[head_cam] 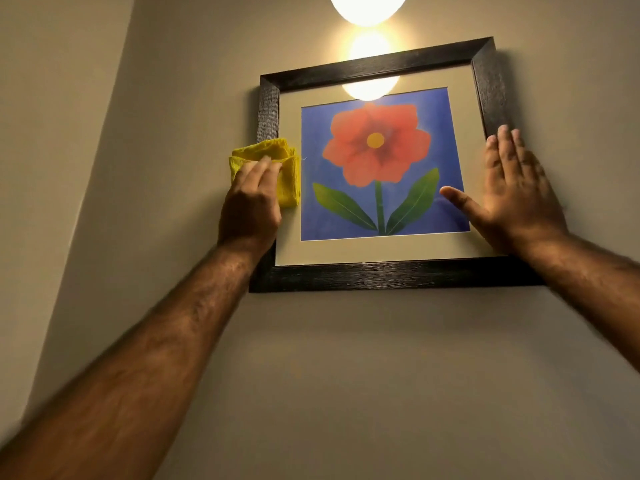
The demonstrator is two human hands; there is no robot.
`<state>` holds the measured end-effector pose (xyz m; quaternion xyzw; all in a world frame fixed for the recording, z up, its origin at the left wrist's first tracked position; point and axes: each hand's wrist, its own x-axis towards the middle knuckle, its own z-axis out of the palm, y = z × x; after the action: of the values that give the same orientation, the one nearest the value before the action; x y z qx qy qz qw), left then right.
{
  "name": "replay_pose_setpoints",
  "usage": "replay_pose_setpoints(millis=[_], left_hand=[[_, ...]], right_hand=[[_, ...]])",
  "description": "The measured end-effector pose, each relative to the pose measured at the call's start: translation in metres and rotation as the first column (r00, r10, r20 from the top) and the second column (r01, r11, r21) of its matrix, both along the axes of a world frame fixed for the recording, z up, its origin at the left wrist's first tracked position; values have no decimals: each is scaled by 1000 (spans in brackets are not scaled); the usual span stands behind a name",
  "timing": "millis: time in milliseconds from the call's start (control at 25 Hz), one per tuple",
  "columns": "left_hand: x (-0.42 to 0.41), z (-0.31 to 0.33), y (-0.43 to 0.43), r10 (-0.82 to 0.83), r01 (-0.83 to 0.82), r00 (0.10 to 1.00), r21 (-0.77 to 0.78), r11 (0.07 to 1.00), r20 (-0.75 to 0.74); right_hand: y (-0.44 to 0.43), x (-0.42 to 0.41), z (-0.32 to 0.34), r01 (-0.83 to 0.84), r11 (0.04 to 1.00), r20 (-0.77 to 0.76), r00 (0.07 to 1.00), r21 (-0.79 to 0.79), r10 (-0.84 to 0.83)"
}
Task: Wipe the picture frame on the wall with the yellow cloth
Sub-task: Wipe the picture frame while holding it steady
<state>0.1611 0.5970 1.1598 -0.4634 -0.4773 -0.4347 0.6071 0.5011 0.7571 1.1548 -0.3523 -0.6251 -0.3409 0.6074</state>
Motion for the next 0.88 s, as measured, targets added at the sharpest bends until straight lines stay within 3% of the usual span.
replay_pose_setpoints(millis=[160, 320, 400, 640, 720, 880], left_hand=[[-6, -49, 11, -87, 95, 992, -93, 991, 90], [-10, -85, 8, -42, 57, 995, -166, 984, 94], [-8, -68, 6, -23, 42, 995, -187, 981, 102], [-3, 70, 6, -26, 69, 982, -224, 972, 190], [-7, 73, 8, -12, 55, 983, -236, 970, 181], [-10, 19, 11, -37, 69, 987, -206, 976, 156]], right_hand=[[3, 1, 1, -10, 1000, 1, 1000, 29, 10], [6, 1, 2, -2, 999, 5, 1000, 43, 2], [6, 1, 2, -4, 999, 6, 1000, 47, 3], [5, 1, 2, 5, 999, -7, 1000, 45, -5], [5, 2, 2, 11, 999, -10, 1000, 39, -11], [3, 5, 5, 6, 999, 14, 1000, 31, -6]])
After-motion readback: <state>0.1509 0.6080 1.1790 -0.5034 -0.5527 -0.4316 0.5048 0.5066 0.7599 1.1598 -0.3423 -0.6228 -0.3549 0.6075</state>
